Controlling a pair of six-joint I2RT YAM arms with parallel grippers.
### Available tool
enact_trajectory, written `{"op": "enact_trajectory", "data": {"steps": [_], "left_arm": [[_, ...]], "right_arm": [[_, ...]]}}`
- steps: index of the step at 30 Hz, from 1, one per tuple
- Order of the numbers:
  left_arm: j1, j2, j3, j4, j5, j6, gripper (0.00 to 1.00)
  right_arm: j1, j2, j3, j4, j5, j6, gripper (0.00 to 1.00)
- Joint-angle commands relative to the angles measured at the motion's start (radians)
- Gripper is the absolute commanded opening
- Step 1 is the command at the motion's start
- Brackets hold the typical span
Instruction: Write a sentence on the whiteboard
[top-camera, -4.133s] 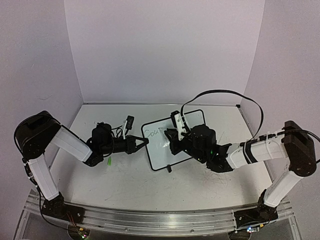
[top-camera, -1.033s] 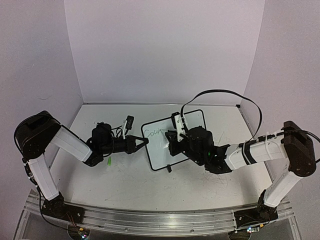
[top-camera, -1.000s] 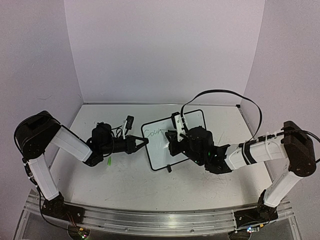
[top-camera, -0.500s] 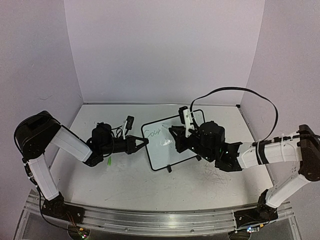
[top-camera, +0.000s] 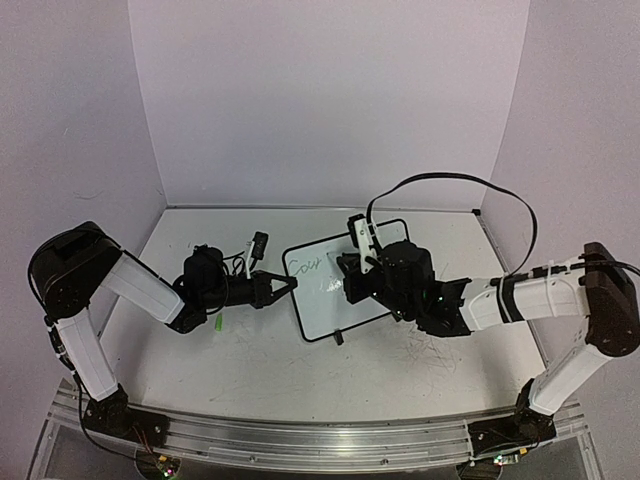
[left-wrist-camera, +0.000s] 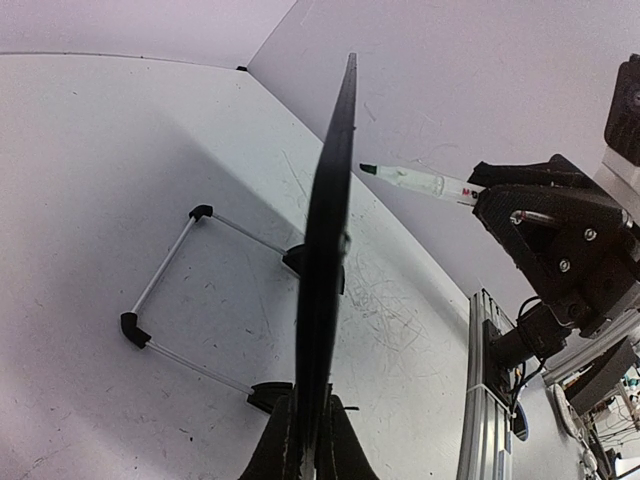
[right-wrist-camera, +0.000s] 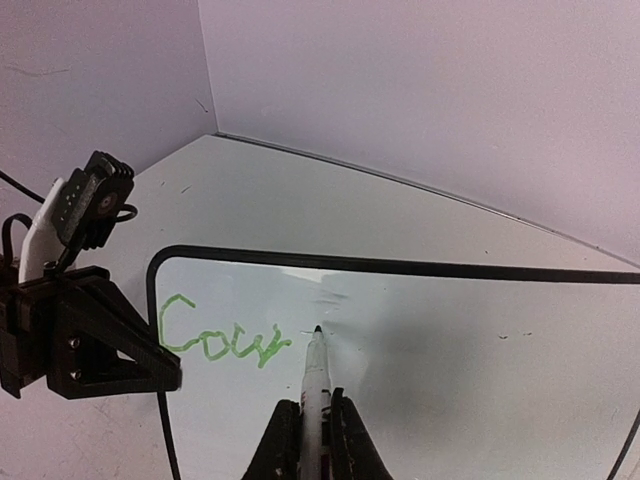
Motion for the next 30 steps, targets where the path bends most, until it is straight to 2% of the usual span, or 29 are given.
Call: {"op": "enact_trajectory", "data": {"steps": [1, 30], "left_arm": [[0.004, 0.0, 0.008, -0.06, -0.011, 0.0, 0.0], [0.004, -0.017, 0.009, -0.065, -0.007, -0.002, 0.0]], "right_arm": [[-0.002, 0.014, 0.035, 0.002, 0.036, 0.008, 0.0], [-0.004, 0.057, 0.052, 0.027, 0.045, 0.001, 0.0]]}}
